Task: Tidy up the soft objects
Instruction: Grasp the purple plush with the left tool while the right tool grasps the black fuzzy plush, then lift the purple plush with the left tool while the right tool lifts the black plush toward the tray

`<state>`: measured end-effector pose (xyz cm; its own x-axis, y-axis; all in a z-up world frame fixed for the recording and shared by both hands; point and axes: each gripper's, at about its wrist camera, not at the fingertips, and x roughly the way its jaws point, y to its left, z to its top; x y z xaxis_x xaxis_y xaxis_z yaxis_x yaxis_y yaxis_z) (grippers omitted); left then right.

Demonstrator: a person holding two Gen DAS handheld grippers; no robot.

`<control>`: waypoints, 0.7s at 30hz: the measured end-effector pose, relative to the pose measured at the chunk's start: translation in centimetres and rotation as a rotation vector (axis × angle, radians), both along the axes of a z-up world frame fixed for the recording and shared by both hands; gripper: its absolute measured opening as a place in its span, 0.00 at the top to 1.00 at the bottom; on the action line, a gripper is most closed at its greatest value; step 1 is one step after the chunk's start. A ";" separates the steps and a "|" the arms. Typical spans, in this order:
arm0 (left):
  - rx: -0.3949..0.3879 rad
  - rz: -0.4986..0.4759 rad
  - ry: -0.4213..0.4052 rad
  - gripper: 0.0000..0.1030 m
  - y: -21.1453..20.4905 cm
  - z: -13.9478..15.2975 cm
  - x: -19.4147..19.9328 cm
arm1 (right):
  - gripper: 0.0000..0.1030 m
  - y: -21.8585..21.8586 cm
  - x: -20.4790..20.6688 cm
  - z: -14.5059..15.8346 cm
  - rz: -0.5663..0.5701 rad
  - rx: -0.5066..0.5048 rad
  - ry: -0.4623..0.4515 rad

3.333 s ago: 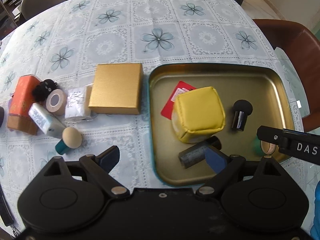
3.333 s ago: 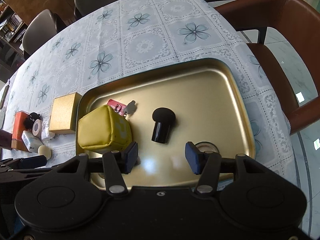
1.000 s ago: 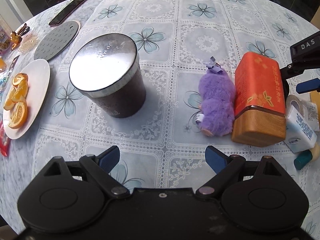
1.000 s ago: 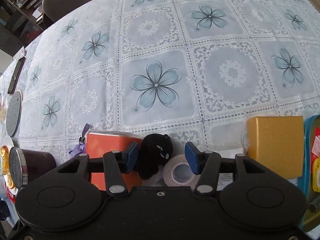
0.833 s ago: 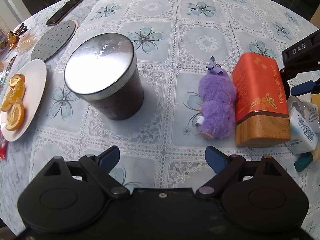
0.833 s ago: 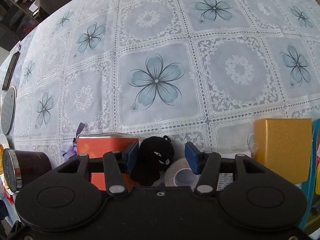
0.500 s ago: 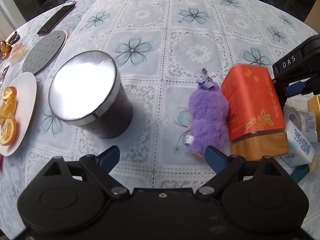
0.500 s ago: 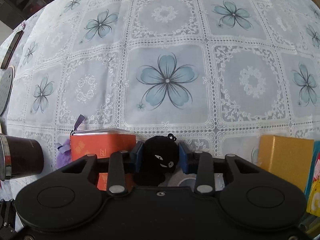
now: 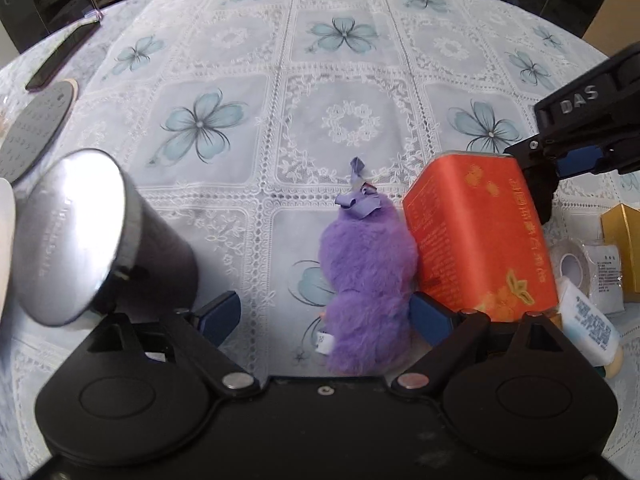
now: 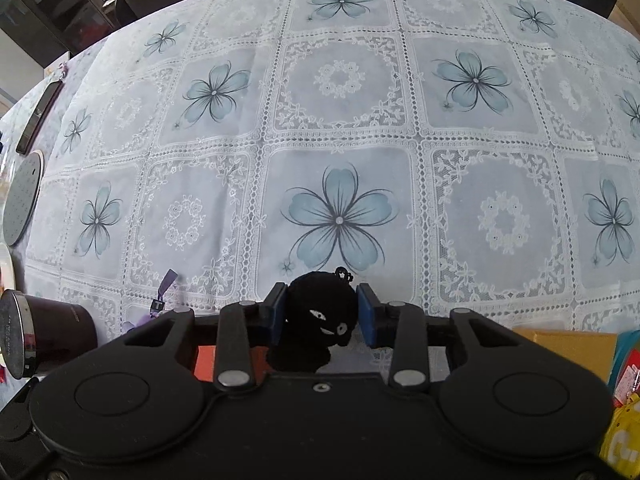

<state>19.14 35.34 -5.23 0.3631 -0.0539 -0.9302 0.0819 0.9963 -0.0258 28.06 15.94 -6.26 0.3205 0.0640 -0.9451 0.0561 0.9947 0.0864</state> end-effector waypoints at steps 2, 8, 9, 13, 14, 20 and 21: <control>-0.039 0.008 0.019 0.15 0.3 -0.4 0.6 | 0.63 -0.1 -0.3 0.1 0.006 0.009 0.000; -0.084 -0.011 0.011 0.63 0.2 0.1 0.9 | 0.63 0.0 -0.9 1.4 0.014 0.027 -0.070; -0.087 -0.006 0.005 0.64 0.1 0.3 0.8 | 0.63 0.2 -1.0 1.7 0.018 0.031 -0.090; -0.112 0.004 -0.013 0.66 0.4 1.1 0.0 | 0.63 1.3 -0.8 2.9 0.045 0.034 -0.167; -0.120 0.008 -0.012 0.68 0.6 1.4 -0.3 | 0.63 1.7 -0.7 3.1 0.054 0.040 -0.177; -0.136 0.030 -0.006 0.70 1.9 1.6 -2.0 | 0.63 5.0 0.7 2.7 0.113 0.048 -0.180; -0.138 0.034 -0.004 0.70 2.2 1.6 -2.3 | 0.63 5.6 0.8 2.5 0.126 0.048 -0.175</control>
<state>16.81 37.53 -3.61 0.3709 -0.1691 -0.9131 0.0487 0.9855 -0.1627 28.84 21.54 -3.74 0.4659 0.1575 -0.8707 -0.0885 0.9874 0.1313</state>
